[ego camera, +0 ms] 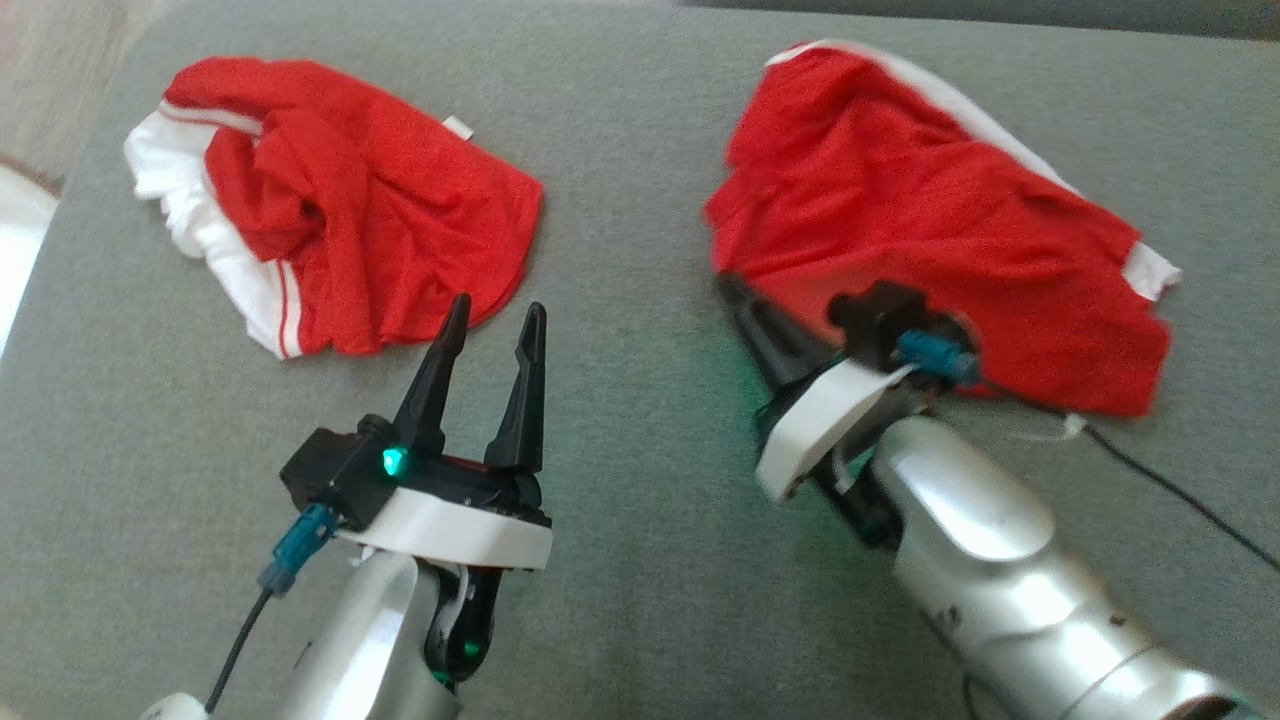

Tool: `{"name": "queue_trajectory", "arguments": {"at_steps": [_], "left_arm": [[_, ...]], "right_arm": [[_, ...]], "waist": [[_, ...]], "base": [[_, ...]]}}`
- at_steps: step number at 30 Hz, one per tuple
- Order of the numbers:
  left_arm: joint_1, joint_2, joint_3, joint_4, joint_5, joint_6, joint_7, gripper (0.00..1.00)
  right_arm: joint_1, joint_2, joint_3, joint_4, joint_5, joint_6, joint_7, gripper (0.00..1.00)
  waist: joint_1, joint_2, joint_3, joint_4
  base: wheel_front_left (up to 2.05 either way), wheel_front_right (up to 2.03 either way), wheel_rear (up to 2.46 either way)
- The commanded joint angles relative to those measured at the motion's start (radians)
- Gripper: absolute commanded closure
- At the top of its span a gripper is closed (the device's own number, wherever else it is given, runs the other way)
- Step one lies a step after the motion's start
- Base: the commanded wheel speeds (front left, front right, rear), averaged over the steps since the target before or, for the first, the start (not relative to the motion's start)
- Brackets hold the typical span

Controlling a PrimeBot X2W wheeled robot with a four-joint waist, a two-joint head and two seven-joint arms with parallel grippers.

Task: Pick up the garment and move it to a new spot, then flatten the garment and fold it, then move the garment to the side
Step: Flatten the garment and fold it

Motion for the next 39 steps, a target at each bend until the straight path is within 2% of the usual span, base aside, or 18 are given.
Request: {"name": "queue_trajectory", "arguments": {"at_steps": [1, 5, 10, 12, 16, 29, 30, 31, 39], "left_arm": [[-0.012, 0.007, 0.038, -0.027, 0.012, -0.006, -0.009, 0.0], [-0.003, 0.007, 0.044, -0.025, 0.018, -0.006, -0.009, 0.0], [0.007, 0.007, 0.045, -0.027, 0.021, -0.006, -0.009, 0.0], [0.011, 0.007, 0.043, -0.028, 0.022, -0.006, -0.009, 0.0], [0.013, 0.007, 0.037, -0.029, 0.023, -0.006, -0.009, 0.0], [0.016, 0.007, 0.031, -0.024, 0.027, -0.006, -0.009, 0.0], [0.016, 0.007, 0.031, -0.024, 0.027, -0.006, -0.009, 0.0], [0.016, 0.007, 0.031, -0.024, 0.027, -0.006, -0.009, 0.0], [0.022, 0.008, 0.054, -0.024, 0.037, -0.006, -0.009, 0.0]], "right_arm": [[0.024, 0.025, 0.057, -0.067, 0.057, -0.001, 0.006, 1.0], [0.069, 0.002, 0.166, -0.199, 0.22, -0.001, 0.059, 1.0], [0.103, -0.108, 0.222, -0.299, 0.34, -0.001, 0.119, 1.0], [0.104, -0.143, 0.214, -0.289, 0.35, -0.001, 0.125, 1.0], [0.093, -0.175, 0.181, -0.232, 0.355, -0.001, 0.125, 1.0], [0.046, -0.164, 0.17, -0.019, 0.284, -0.001, 0.107, 1.0], [0.04, -0.161, 0.173, -0.005, 0.267, -0.001, 0.098, 0.47], [0.036, -0.156, 0.175, 0.005, 0.252, -0.001, 0.085, 0.0], [0.018, -0.138, 0.139, -0.007, 0.188, -0.001, 0.011, 0.0]], "waist": [[0.0, 0.0, -0.023, -0.026], [0.0, 0.0, -0.042, -0.043], [0.0, 0.0, -0.053, -0.048], [0.0, 0.0, -0.054, -0.045], [0.0, 0.0, -0.05, -0.037], [0.0, 0.0, -0.05, -0.025], [0.0, 0.0, -0.05, -0.027], [0.0, 0.0, -0.05, -0.028], [0.0, 0.0, -0.066, -0.071]], "base": [[0.0, 0.0, 0.0], [0.0, 0.0, 0.0], [0.0, 0.0, 0.0], [0.0, 0.0, 0.0], [0.0, 0.0, 0.0], [0.0, 0.0, 0.0], [0.0, 0.0, 0.0], [0.0, 0.0, 0.0], [0.0, 0.0, 0.0]]}}
